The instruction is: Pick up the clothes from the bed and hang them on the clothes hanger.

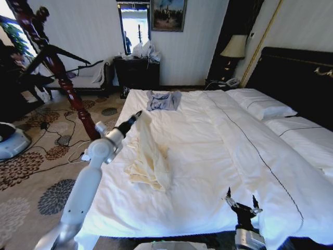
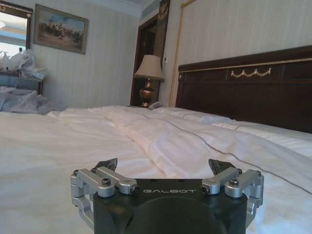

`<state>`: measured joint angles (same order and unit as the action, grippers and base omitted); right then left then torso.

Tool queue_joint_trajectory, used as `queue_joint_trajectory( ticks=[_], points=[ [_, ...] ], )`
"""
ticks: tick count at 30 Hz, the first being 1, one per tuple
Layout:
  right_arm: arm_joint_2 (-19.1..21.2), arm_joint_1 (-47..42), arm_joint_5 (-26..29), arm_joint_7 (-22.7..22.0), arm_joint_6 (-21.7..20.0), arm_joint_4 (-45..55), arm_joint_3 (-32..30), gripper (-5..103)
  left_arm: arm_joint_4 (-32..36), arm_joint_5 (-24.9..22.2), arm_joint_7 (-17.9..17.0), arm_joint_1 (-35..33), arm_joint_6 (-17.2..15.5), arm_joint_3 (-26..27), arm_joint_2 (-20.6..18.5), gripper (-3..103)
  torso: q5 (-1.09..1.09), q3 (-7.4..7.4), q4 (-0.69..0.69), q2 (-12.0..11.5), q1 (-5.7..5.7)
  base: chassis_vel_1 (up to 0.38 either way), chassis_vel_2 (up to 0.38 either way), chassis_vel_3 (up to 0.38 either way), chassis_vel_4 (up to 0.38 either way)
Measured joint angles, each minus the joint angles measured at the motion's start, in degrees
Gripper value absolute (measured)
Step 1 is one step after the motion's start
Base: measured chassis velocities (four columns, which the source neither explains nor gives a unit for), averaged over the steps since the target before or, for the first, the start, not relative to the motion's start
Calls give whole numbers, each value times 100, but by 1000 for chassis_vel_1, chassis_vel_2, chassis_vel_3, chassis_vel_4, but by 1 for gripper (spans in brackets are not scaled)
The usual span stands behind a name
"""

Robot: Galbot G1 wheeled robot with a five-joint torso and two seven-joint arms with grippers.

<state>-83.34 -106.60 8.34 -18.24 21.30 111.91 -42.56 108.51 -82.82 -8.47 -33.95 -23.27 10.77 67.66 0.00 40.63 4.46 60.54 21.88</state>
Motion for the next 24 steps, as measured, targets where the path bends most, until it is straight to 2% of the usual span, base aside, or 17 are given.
queue_joint_trajectory(
  ticks=[5,6,9,10,11,12,15,19,24],
  points=[
    [38,96,55,-18,1,-109,-50,100,-640,169,32,883,14,-760,769,0,4,0,-2,0,0,0,0,0,0],
    [38,96,55,-18,1,-109,-50,100,-640,169,32,883,14,-760,769,0,4,0,-2,0,0,0,0,0,0],
    [24,128,44,-19,31,-170,-50,100,-1305,358,97,1527,60,-1004,1442,0,3,0,1,0,1,0,0,0,0],
    [16,130,38,-19,42,-183,-47,100,-1479,425,138,1695,78,-1040,1601,0,3,1,1,0,1,0,0,0,0],
    [16,130,38,-19,42,-183,-47,100,-1479,425,138,1695,78,-1040,1601,0,3,1,1,0,1,0,0,0,0],
    [-4,131,23,-19,71,-204,-42,100,-1846,559,214,2014,131,-1083,1888,0,3,0,1,-1,1,0,0,0,0],
    [-39,133,-4,-18,120,-213,-40,100,-2404,629,244,2600,184,-1092,2306,0,3,0,0,-1,1,0,0,0,0],
    [-60,128,-19,-18,167,-211,-49,100,-2713,600,252,3064,197,-1152,2482,0,2,0,-1,0,1,0,0,0,0],
    [-77,96,-45,-18,219,-202,-52,100,-2816,573,261,3324,212,-1294,2491,0,0,0,-2,0,1,0,0,0,0]
  ],
)
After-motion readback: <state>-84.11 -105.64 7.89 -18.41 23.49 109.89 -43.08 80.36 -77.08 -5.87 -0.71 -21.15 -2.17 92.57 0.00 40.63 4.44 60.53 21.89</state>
